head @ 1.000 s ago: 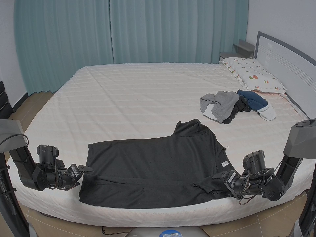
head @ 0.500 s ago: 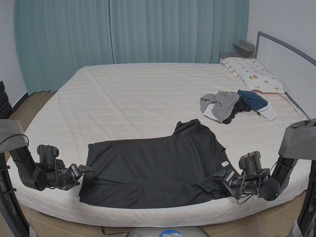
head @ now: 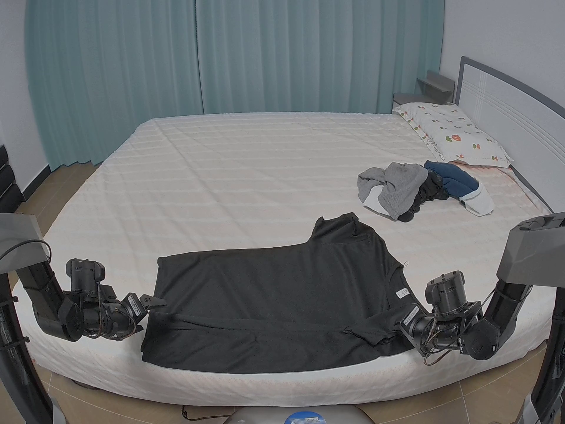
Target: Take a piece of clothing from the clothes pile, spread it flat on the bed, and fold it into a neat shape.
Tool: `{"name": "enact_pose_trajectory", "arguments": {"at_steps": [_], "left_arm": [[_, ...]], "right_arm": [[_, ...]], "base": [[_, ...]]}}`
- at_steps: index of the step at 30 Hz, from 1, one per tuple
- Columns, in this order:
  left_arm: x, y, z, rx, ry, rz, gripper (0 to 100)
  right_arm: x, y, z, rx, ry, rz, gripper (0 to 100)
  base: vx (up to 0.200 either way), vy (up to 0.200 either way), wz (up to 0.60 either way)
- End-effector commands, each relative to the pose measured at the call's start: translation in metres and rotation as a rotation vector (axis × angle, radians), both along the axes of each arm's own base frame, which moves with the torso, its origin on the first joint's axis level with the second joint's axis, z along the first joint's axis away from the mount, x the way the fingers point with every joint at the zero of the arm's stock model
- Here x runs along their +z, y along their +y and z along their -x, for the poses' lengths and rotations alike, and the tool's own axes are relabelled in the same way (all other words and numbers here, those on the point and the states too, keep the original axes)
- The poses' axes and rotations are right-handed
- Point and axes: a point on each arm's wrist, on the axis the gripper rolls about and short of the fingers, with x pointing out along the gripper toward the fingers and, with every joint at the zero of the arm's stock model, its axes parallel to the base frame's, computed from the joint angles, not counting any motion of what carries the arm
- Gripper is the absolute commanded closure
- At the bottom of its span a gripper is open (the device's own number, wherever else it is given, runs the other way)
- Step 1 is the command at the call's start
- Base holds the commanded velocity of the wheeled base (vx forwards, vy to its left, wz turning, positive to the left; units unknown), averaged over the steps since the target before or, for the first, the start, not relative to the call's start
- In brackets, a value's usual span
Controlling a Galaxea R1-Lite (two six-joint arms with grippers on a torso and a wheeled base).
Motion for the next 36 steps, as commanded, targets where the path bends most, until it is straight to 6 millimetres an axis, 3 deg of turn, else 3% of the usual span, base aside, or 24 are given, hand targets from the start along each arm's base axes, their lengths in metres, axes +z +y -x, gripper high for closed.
{"name": "enact_pose_trajectory", "arguments": {"at_steps": [1,9,16,24,26,27,31,34,36], "left_arm": [[0.000,0.000,0.000,0.000,0.002,0.001,0],[-0.001,0.000,0.001,0.001,0.005,0.000,0],[-0.001,0.000,0.001,0.001,0.005,0.000,0],[-0.001,0.000,0.001,0.002,0.005,-0.001,0],[-0.001,0.000,0.001,0.002,0.005,-0.001,0],[-0.001,0.000,0.001,0.002,0.005,-0.001,0],[-0.001,0.000,0.001,0.002,0.005,-0.001,0],[-0.001,0.000,0.001,0.002,0.005,-0.001,0],[-0.001,0.000,0.001,0.002,0.005,-0.001,0]], "right_arm": [[0.005,-0.001,0.002,0.000,-0.010,-0.003,100],[0.012,-0.001,0.003,0.002,-0.027,-0.010,100],[0.038,0.001,0.007,0.016,-0.101,-0.036,100],[0.031,0.003,0.014,0.035,-0.037,-0.011,100],[0.024,0.004,0.023,0.056,0.001,0.006,100],[0.021,0.004,0.027,0.070,0.017,0.020,0],[0.011,0.001,0.033,0.128,0.046,0.090,0],[0.016,-0.002,0.031,0.126,0.024,0.094,0],[0.031,-0.005,0.029,0.113,-0.035,0.076,0]], "base": [[0.000,0.000,0.00],[0.000,0.000,0.00],[0.000,0.000,0.00],[0.000,0.000,0.00],[0.000,0.000,0.00],[0.000,0.000,0.00],[0.000,0.000,0.00],[0.000,0.000,0.00],[0.000,0.000,0.00]]}}
